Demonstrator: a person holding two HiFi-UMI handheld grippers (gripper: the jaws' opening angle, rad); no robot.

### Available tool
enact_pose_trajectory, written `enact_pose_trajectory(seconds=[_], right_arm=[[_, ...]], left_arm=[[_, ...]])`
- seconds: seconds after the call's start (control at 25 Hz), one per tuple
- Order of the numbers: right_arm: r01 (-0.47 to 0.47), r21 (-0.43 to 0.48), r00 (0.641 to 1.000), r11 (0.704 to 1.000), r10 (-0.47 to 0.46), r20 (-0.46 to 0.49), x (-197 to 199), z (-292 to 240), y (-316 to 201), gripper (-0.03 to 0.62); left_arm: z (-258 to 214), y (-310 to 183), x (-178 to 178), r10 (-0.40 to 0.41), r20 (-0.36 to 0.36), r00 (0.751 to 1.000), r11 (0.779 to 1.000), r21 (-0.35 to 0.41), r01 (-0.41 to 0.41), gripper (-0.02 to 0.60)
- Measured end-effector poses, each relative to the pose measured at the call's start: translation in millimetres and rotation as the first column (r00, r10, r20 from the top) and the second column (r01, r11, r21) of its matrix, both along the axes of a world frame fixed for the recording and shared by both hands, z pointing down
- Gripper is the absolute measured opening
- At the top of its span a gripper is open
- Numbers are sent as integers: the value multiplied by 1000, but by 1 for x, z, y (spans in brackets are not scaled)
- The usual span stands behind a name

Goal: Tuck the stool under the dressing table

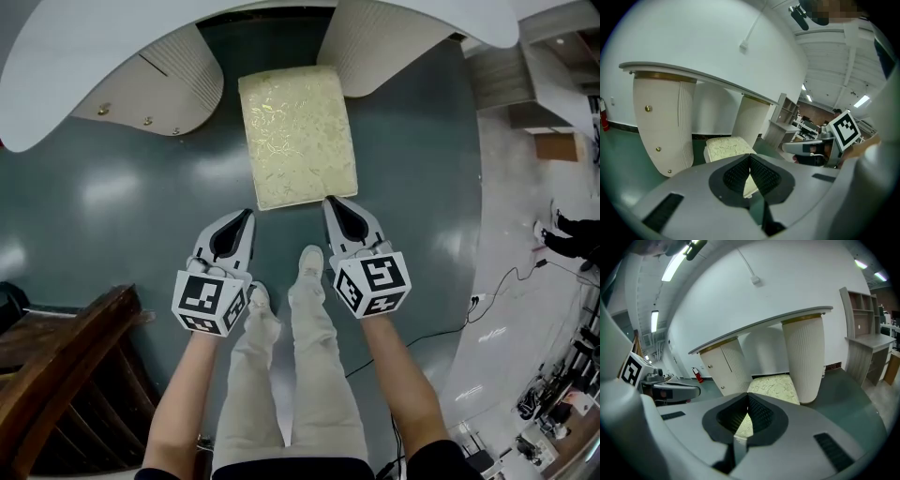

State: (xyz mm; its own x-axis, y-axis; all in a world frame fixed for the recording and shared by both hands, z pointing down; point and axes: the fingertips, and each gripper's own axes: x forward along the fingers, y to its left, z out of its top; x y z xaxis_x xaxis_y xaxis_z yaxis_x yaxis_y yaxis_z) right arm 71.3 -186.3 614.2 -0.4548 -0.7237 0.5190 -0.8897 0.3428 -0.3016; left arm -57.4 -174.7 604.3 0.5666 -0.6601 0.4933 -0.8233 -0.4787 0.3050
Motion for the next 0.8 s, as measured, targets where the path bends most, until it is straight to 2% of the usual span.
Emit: enact_pose_trajectory(seconds=[0.24, 0.8], right_arm=[[10, -38, 1000, 999, -10, -4, 0, 33, -2, 15], [12, -103, 1000, 995, -15, -24, 6, 100, -4, 15]], left_arm=[[26, -12, 4, -29, -13, 1000, 999, -24, 29, 15], [99, -17, 25, -1, -2, 1000, 998, -69, 0, 15]])
